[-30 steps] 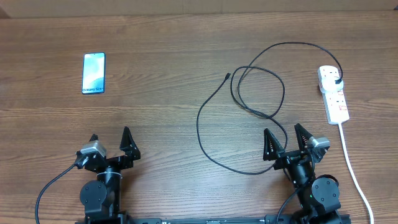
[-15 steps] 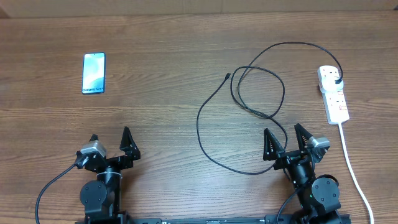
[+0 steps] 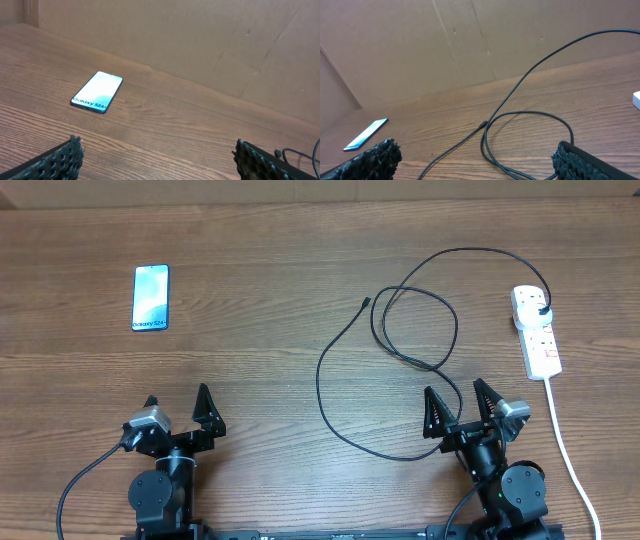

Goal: Plug charger to phone and switch on socket

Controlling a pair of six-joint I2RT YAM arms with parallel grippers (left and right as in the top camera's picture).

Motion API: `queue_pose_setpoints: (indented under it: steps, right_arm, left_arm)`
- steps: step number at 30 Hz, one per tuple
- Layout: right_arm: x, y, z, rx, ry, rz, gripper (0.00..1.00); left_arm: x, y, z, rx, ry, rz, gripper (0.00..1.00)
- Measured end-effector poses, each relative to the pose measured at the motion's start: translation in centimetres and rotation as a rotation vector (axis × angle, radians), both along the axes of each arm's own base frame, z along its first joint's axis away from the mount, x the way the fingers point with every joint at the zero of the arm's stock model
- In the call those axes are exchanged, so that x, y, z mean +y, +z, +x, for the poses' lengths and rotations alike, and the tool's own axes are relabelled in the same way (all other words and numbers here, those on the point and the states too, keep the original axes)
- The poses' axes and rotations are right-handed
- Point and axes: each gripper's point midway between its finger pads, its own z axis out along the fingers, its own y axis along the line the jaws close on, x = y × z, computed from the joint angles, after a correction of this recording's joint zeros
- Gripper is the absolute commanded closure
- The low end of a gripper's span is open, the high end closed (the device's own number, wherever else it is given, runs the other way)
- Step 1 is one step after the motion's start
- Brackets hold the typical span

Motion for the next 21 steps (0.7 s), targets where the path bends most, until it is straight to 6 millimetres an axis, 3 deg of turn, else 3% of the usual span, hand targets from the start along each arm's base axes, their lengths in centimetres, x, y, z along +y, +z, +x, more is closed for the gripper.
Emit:
queue_pose_setpoints:
  steps: [10, 21]
  right_arm:
    - [0.01, -0.01, 0.0, 0.0, 0.001, 0.0, 0.0]
    - [0.01, -0.01, 0.0, 0.0, 0.0, 0.0, 0.0]
  left_arm:
    - [0.44, -0.01, -0.04, 0.001, 0.026, 0.002, 0.0]
    - [-0.49, 0.05, 0.04, -0.002, -0.029, -0.002, 0.0]
